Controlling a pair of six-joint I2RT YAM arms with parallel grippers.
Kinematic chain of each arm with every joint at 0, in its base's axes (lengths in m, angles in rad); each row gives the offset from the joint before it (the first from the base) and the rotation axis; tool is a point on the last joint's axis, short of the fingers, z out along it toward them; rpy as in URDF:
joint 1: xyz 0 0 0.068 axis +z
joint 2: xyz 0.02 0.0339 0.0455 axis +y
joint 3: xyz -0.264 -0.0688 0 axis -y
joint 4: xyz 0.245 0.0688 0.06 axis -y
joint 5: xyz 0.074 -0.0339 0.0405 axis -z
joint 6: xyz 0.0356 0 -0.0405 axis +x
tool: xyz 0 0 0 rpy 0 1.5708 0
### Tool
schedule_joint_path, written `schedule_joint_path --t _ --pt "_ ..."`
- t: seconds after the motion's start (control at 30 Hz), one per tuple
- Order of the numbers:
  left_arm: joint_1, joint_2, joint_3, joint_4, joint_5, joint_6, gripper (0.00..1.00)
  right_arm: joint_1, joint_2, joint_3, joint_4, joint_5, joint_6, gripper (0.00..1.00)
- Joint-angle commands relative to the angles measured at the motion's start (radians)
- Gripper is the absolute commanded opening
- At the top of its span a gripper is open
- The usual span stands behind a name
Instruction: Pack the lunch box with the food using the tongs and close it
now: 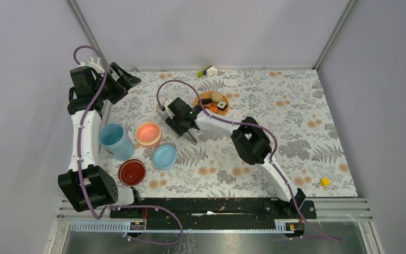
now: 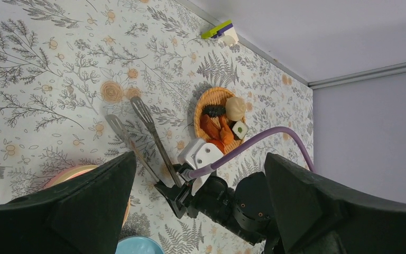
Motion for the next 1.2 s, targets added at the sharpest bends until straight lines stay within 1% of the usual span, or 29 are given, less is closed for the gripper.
schedule_joint_path --t 0.0,0.13,0.33,0.87,0.93,1.03,1.17 --pt "0.007 0.012 0.007 0.057 0.046 -0.001 0.99 -0.021 -0.02 -0.038 -0.183 -0.003 -0.024 0.55" --pt "0.007 0.015 0.011 0.057 0.056 0.017 0.99 -0.042 -0.075 -0.034 -0.182 -0.048 -0.016 0.51" --pt "0.006 0.018 0.008 0.057 0.08 0.035 0.99 -0.087 -0.138 -0.032 -0.182 -0.125 -0.003 0.5" --pt "0.007 0.032 0.002 0.057 0.16 0.062 0.99 -0.111 -0.262 0.005 -0.184 -0.193 -0.023 0.47" --pt "0.006 0.032 0.001 0.057 0.183 0.07 0.99 -0.117 -0.271 0.008 -0.185 -0.199 -0.021 0.45" --pt "0.007 0.032 -0.009 0.074 0.244 0.115 0.99 -0.132 -0.288 0.01 -0.185 -0.219 -0.009 0.44" --pt "0.006 0.026 -0.025 0.092 0.296 0.224 0.99 -0.159 -0.312 0.006 -0.184 -0.28 0.027 0.42"
